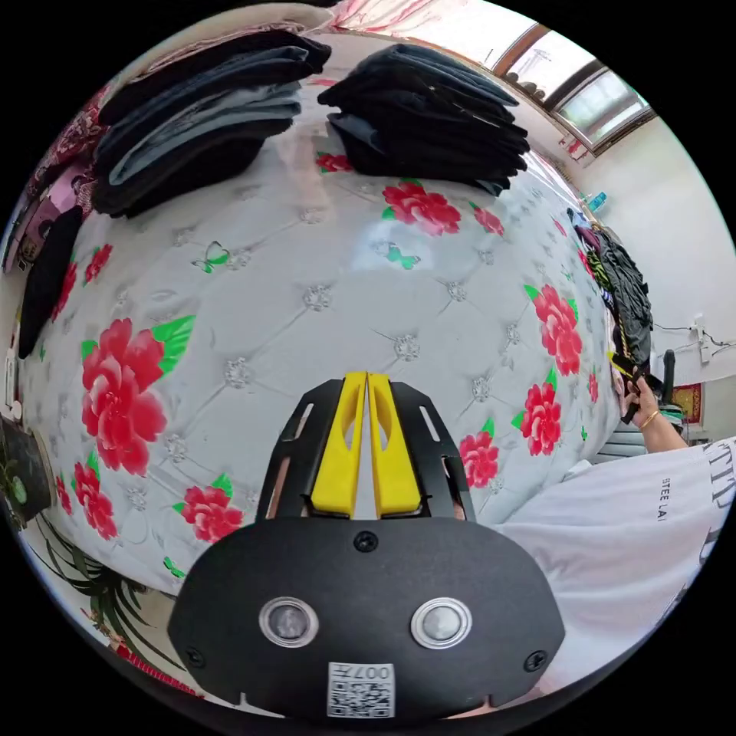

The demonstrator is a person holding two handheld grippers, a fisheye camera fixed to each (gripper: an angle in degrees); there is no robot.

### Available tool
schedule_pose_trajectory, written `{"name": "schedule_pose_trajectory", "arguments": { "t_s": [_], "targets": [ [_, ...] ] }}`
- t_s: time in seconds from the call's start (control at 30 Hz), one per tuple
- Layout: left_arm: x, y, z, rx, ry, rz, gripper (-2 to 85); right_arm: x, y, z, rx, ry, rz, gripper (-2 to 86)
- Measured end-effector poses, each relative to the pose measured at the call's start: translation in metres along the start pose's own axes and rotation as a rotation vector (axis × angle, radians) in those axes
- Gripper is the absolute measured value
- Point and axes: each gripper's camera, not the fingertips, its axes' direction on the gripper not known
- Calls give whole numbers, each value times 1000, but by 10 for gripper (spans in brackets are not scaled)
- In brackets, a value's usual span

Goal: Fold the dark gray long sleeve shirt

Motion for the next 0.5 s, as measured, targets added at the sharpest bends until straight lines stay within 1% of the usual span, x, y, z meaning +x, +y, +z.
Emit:
{"name": "schedule_pose_trajectory", "arguments": {
  "t_s": [0.03, 0.13, 0.23, 0.27, 0.4, 0.5],
  "targets": [
    [17, -5, 9, -26, 33, 26, -9, 22, -11, -12, 54, 60, 38, 94],
    [55, -15, 16, -41, 47, 99, -10, 71, -49, -39, 170, 186, 145, 110],
    [82, -17, 17, -43, 2, 156, -10, 107, -88, -50, 180, 292, 213, 112],
    [86, -16, 17, -49, -3, 162, -10, 113, -94, -49, 170, 296, 227, 111],
    [100, -1, 21, -83, 20, 179, -10, 149, -113, -25, 9, 298, 326, 67],
    [104, 10, 16, -82, 29, 187, -9, 131, -105, -36, 74, 222, 268, 34]
  ]
}}
